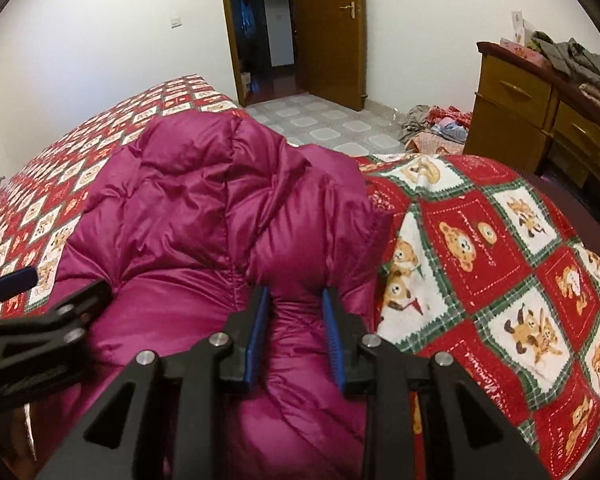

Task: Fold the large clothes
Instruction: 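Open both grippers and release the folded jacket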

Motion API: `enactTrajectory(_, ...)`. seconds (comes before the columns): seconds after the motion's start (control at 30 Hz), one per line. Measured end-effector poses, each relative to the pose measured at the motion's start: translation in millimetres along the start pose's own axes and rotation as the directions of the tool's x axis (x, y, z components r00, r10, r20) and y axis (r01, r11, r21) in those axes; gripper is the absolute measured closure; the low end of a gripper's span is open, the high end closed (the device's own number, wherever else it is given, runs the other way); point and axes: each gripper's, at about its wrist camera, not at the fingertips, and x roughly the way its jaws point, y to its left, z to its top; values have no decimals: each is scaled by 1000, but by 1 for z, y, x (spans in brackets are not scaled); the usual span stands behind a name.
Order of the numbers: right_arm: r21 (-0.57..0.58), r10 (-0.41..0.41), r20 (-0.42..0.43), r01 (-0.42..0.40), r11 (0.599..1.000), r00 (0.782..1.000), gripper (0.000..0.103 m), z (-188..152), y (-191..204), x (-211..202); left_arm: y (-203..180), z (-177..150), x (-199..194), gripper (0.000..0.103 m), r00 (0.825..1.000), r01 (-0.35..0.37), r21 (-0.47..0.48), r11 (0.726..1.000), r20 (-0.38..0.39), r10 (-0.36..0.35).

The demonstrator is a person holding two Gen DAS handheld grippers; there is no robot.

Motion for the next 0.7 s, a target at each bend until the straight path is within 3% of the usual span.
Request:
enactTrajectory(0.17,-5,-20,9,20,1000,1000,69,-7,6,-25,3,-21,-35,3,999,14,15,1000,34,-14)
enactTrajectory(0.23,2,1,31,-1,1000,1000,55,-14,6,-44,5,-32,-46,3,999,14,23,1000,43,-15)
enactTrajectory(0.27,2,8,36,-8,1000,999,53,-20,6,-53,5,-36,-48,3,999,18,26,999,42,-19)
enactTrajectory(0.4,6,30,42,-31,1000,999,53,-43,8,-77,6,-54,-62,3,999,19,48,999,47,-21)
enactTrajectory(0.7,-19,-17,26,18,1000,1000,47,-79,9,-101,15,-96,-81,3,999,-1,31,1000,51,-1)
